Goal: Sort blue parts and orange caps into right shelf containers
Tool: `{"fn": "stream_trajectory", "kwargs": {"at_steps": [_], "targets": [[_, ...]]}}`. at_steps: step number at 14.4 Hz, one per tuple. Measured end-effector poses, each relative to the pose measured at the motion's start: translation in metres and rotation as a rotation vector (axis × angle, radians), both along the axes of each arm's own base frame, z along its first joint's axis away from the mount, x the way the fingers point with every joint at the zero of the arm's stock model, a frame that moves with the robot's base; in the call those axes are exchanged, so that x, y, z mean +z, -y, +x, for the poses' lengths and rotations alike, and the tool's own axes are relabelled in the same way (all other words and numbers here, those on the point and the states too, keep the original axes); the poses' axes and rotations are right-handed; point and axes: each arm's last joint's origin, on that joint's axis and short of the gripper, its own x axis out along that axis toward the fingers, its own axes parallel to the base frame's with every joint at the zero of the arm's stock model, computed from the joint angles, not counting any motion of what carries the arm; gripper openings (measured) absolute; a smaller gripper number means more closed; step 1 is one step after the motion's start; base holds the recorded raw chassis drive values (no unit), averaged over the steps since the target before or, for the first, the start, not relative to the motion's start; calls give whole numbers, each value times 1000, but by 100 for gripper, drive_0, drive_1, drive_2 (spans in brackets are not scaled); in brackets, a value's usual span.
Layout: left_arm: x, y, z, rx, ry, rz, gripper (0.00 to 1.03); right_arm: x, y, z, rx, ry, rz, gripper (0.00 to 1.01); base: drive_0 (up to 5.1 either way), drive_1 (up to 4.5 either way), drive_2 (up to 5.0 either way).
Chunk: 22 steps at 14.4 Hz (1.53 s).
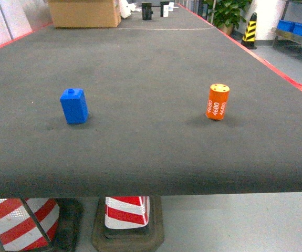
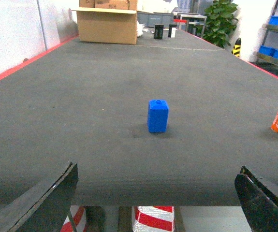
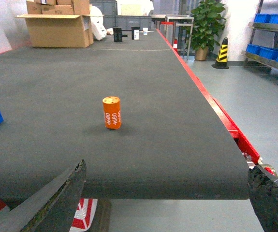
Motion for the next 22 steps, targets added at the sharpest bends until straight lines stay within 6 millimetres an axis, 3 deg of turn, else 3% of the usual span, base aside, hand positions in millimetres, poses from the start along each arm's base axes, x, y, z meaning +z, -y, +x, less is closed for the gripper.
{"fn": "stream_trajectory", "kwargs": {"at_steps": [22], "targets": [[0,0,0,0,-2,0,98,0,0,0,0,0,0,98,0,0,0]]}}
